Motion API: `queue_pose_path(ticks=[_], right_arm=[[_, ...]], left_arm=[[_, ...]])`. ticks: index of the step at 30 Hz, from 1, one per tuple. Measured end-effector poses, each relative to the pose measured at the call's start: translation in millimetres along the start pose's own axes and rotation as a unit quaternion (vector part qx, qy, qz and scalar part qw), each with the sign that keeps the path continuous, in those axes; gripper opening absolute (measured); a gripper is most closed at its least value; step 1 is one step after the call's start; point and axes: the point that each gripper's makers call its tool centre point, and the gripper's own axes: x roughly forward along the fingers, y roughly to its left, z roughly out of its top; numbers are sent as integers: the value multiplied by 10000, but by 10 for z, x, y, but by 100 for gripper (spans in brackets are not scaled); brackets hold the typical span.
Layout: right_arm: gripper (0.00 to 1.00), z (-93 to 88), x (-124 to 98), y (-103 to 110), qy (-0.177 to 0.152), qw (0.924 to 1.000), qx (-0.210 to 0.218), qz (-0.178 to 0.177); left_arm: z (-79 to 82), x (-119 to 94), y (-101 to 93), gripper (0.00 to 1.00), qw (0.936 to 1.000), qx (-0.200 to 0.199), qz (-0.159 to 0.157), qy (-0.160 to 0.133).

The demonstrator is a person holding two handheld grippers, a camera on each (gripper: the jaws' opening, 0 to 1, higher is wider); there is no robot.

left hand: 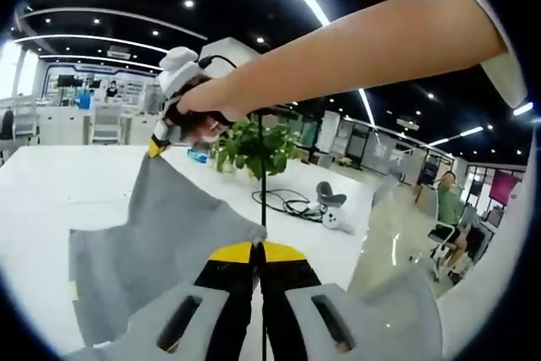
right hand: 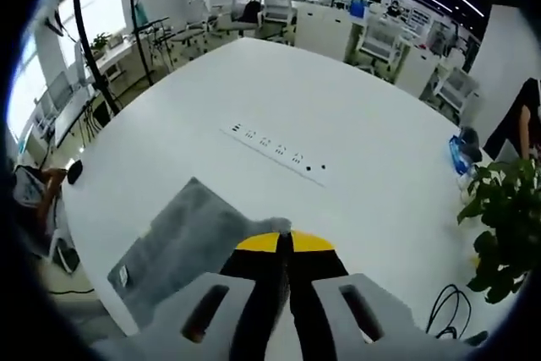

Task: Fold the towel on the table until its edges align and the towel forms a compact rectangular stack.

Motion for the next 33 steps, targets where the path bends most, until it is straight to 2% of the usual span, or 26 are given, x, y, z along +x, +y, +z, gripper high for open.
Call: queue_pose_path(ticks=[6, 12, 15, 24, 33], right_arm=[[0, 49, 44, 89, -37, 9999, 127, 57], [0, 147, 67, 159, -222, 9974, 640, 229], [0, 182, 83, 164, -286, 9965, 746, 238], [0, 283, 226, 245, -367, 9962, 742, 285], [0, 326, 347, 392, -411, 9959, 706, 379]], left_arm=[[-12, -130, 83, 1, 9999, -24, 145, -10], [-16, -230, 143, 1, 9997, -3, 248, -23], [-10, -270, 178, 1, 9995, -37, 308, -58], [-82, -394, 346, 1, 9987, -122, 486, -35], [-186, -494, 429, 1, 9977, -153, 657, 4]])
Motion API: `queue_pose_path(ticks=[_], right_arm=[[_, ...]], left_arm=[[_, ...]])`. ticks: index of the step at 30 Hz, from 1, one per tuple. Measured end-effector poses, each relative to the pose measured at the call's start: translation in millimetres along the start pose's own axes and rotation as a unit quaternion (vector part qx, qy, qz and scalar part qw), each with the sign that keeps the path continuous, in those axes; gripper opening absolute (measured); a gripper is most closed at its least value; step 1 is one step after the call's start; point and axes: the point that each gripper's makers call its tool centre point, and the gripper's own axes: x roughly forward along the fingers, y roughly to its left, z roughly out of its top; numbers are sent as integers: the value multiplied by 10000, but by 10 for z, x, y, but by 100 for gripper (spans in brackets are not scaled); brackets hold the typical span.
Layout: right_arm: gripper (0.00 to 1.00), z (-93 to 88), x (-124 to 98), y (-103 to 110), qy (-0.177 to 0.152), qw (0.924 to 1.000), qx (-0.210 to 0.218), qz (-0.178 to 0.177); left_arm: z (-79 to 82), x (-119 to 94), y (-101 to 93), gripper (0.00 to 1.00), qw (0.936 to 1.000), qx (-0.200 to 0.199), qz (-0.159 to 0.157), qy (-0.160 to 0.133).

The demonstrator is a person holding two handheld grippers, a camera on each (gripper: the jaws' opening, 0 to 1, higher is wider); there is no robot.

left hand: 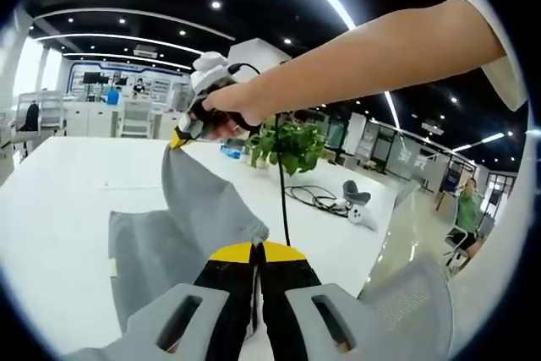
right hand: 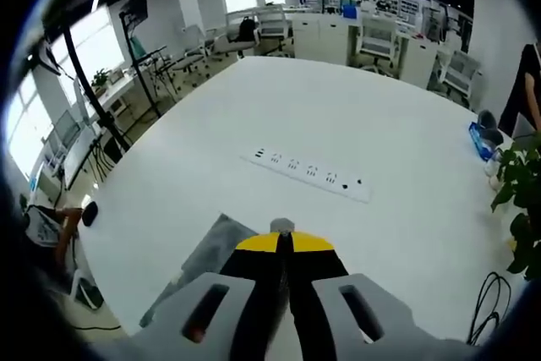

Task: Fold the towel on the table until its edges align and the towel forms a compact rectangular stack.

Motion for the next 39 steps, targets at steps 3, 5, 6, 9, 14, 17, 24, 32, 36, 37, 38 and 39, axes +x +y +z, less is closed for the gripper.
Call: queue_pose_path(ticks=[3, 5, 6, 9, 14, 17, 24, 32, 36, 37, 38, 39], right_arm=[[0, 23, 32, 45, -33, 10000, -26, 40], [0, 31, 38, 89, -74, 10000, -55, 37], [0, 28, 37, 110, -94, 9999, -56, 50], [0, 13, 56, 157, -95, 9999, -55, 62], [0, 22, 87, 209, -120, 9999, -72, 91], [0, 34, 120, 235, -163, 9998, -7, 127], [0, -8, 316, 335, -191, 9995, 102, 238], [0, -33, 410, 482, -183, 9995, -19, 247], [0, -28, 435, 529, -174, 9995, -75, 254], [0, -29, 445, 545, -148, 9995, -81, 266], [0, -19, 461, 542, -148, 9995, -99, 262], [0, -15, 469, 547, -158, 9995, -117, 264]], left_arm=[[-6, -38, 57, 1, 9999, -69, 79, -29], [-29, -57, 74, 1, 9998, -121, 142, -38], [-39, -63, 87, 1, 9997, -137, 172, -42], [-90, -91, 151, 1, 9995, -189, 260, -18], [-137, -126, 203, 1, 9993, -183, 332, 24], [-181, -150, 249, 2, 9991, -135, 383, 75], [-380, -207, 368, 2, 9979, -266, 518, 276], [-506, -254, 460, 2, 9968, -327, 645, 349], [-567, -280, 519, 2, 9960, -312, 730, 416], [-588, -288, 546, 2, 9958, -291, 752, 426], [-599, -292, 564, 2, 9957, -294, 765, 435], [-607, -305, 584, 2, 9954, -301, 797, 442]])
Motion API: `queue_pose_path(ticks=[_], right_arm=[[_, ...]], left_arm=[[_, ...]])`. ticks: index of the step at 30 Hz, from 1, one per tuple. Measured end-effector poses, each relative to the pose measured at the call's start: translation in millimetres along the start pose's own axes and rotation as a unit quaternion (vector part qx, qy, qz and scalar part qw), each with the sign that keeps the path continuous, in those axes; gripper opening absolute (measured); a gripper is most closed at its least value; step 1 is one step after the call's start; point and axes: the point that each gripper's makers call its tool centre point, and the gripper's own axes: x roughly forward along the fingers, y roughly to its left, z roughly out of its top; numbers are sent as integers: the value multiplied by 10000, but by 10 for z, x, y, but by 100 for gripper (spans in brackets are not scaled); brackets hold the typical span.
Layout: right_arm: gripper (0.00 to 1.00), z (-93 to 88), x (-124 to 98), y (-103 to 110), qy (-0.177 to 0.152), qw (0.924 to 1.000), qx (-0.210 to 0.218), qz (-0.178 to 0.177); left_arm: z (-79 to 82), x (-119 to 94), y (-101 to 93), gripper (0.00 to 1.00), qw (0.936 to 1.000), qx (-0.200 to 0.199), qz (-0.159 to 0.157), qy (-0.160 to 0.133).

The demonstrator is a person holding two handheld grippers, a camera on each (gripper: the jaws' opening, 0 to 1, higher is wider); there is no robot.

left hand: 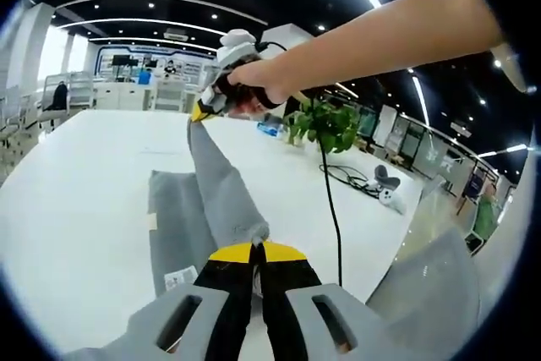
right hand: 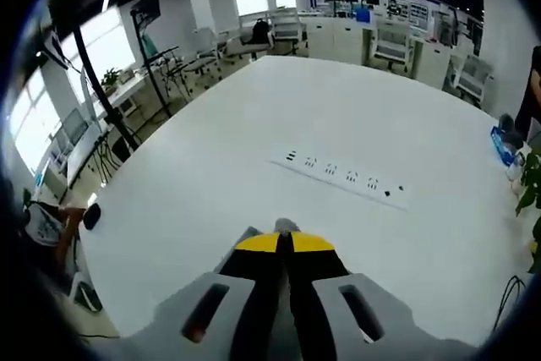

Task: Fold the towel on the table until its edges align and the towel forms a compact rectangular stack.

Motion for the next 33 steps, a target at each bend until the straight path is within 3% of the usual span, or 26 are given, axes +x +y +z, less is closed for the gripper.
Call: queue_pose_path(ticks=[14, 19, 33], right_arm=[[0, -102, 176, 97, 70, 9998, -186, 96], [0, -138, 207, 180, 74, 9996, -225, 163], [1, -215, 419, 255, 19, 9991, -379, 179]], left_arm=[[-190, -32, 85, 2, 9992, 183, 113, 333], [-279, -47, 102, 2, 9985, 143, 137, 516], [-442, -74, 273, 2, 9974, -208, 182, 663]])
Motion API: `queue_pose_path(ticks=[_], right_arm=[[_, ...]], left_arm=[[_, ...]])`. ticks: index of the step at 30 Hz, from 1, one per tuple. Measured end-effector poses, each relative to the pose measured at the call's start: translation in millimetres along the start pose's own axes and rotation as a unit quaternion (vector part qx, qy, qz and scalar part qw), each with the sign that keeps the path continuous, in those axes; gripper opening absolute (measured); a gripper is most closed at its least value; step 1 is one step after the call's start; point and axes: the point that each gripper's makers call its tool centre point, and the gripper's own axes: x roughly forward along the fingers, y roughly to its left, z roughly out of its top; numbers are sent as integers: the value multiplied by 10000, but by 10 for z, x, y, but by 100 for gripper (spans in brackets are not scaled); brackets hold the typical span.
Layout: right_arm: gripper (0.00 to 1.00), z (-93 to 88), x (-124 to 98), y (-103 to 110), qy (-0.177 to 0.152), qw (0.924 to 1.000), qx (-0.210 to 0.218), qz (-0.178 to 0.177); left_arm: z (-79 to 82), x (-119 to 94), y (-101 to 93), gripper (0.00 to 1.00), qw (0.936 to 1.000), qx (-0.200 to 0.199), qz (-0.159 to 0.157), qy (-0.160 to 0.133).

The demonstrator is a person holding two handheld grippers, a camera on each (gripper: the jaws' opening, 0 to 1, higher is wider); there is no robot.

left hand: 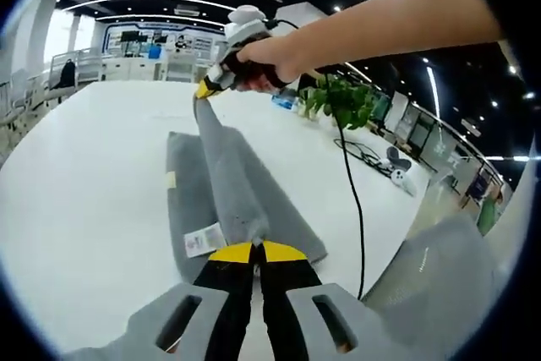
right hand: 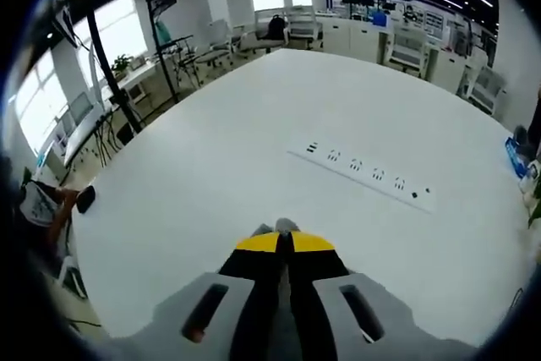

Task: Fold the towel on the table until its edges align and the towel forms a compact rectangular stack.

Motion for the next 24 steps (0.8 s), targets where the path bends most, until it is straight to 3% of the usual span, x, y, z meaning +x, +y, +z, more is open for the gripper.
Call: queue_pose_path(ticks=[21, 24], right_arm=[[2, -91, 255, -1, -7, 9999, 172, -5], [2, -73, 263, 45, -53, 9995, 269, 135]], left_arm=[[-319, 47, 234, 2, 9984, -234, 307, 408], [-349, 49, 237, 2, 9980, -247, 335, 473]])
